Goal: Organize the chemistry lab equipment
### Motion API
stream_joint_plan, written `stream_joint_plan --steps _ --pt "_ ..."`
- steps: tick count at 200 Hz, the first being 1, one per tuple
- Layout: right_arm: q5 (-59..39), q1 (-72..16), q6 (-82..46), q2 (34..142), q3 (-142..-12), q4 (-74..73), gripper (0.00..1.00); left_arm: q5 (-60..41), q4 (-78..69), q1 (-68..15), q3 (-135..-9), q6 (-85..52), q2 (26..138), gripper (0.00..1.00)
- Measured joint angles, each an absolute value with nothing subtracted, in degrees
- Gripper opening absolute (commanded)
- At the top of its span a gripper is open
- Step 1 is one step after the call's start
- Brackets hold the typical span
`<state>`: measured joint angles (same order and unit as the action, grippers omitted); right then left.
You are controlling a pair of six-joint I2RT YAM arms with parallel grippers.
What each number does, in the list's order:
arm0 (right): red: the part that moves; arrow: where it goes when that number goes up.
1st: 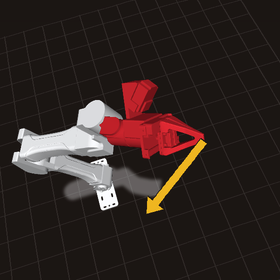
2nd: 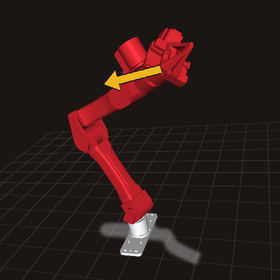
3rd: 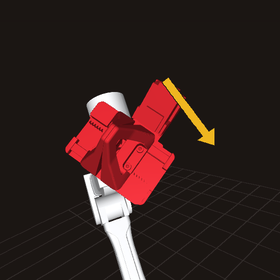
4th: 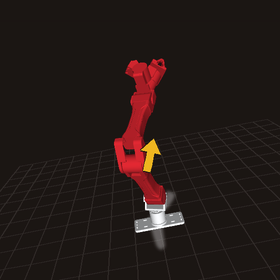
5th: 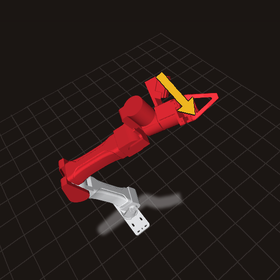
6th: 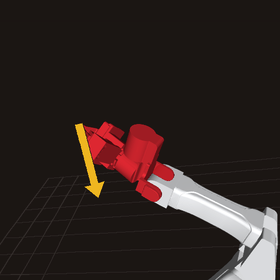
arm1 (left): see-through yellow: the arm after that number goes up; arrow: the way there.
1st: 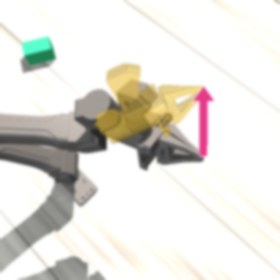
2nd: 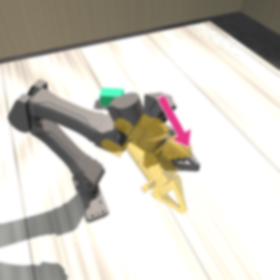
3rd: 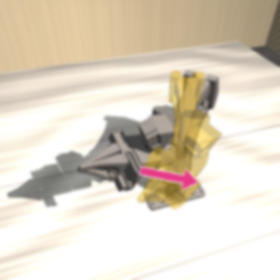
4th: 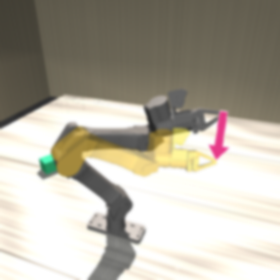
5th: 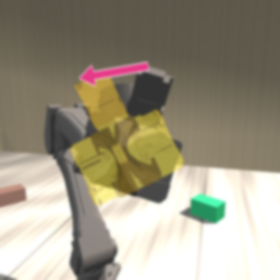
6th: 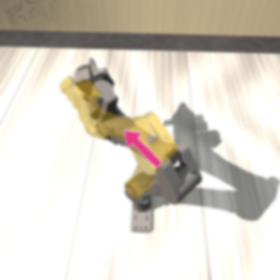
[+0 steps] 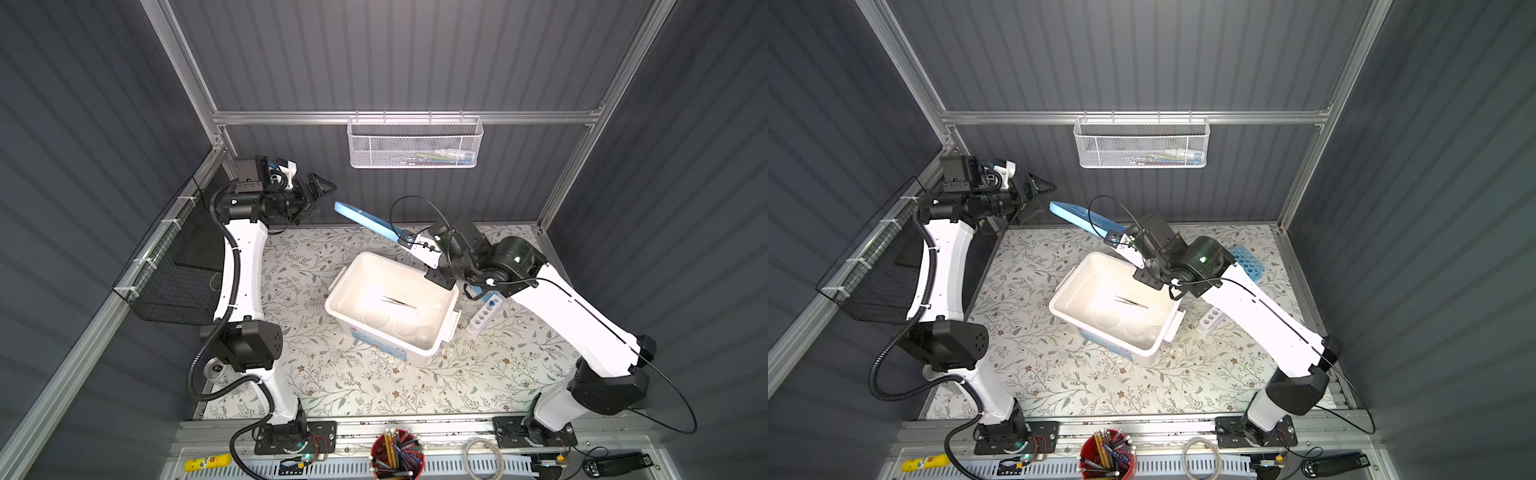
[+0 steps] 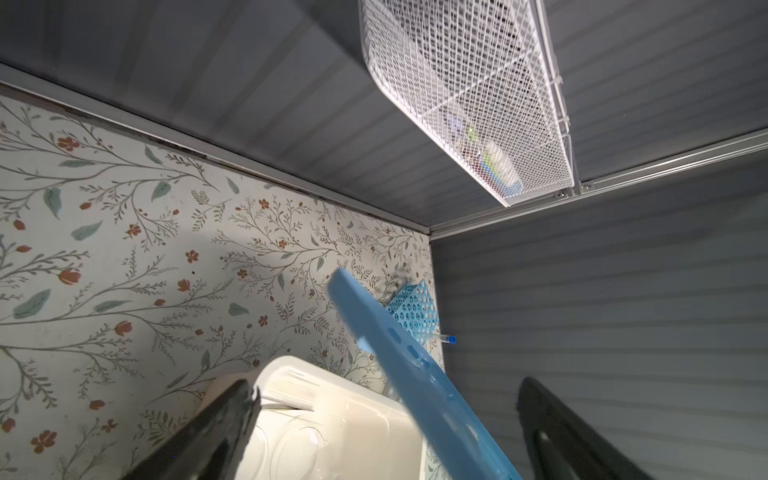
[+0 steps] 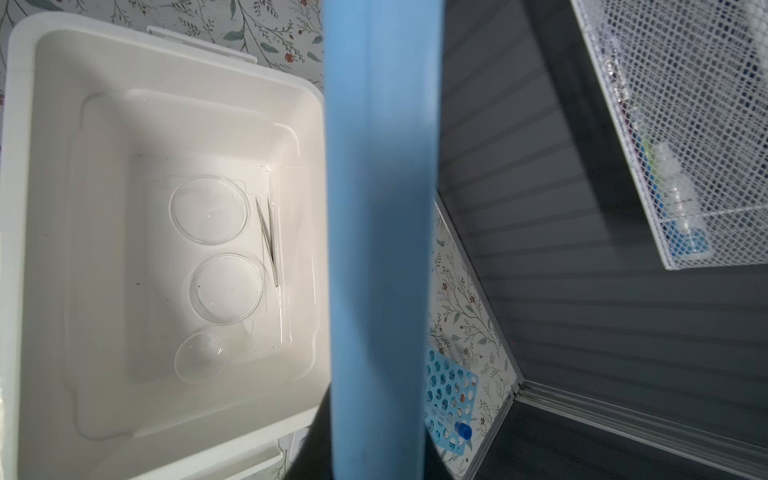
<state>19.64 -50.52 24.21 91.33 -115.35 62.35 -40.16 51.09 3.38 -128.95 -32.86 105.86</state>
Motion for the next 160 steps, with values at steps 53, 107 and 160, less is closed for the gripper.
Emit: stream_joint_plan --steps 53,107,160 --pt "3.3 -41.7 16.2 91.3 -127.2 67.4 0.01 -40.4 46.8 5.4 -122.6 -32.5 103.1 1.0" --pt "-12.8 -38.1 9.2 94.7 -129.4 70.0 0.03 -42.3 41.2 5.3 -111.7 -30.9 96.1 1.0" --pt "-28.9 -32.7 0.1 94.1 -126.5 64.2 0.04 -45.3 33.4 5.3 -102.8 -30.9 91.3 0.99"
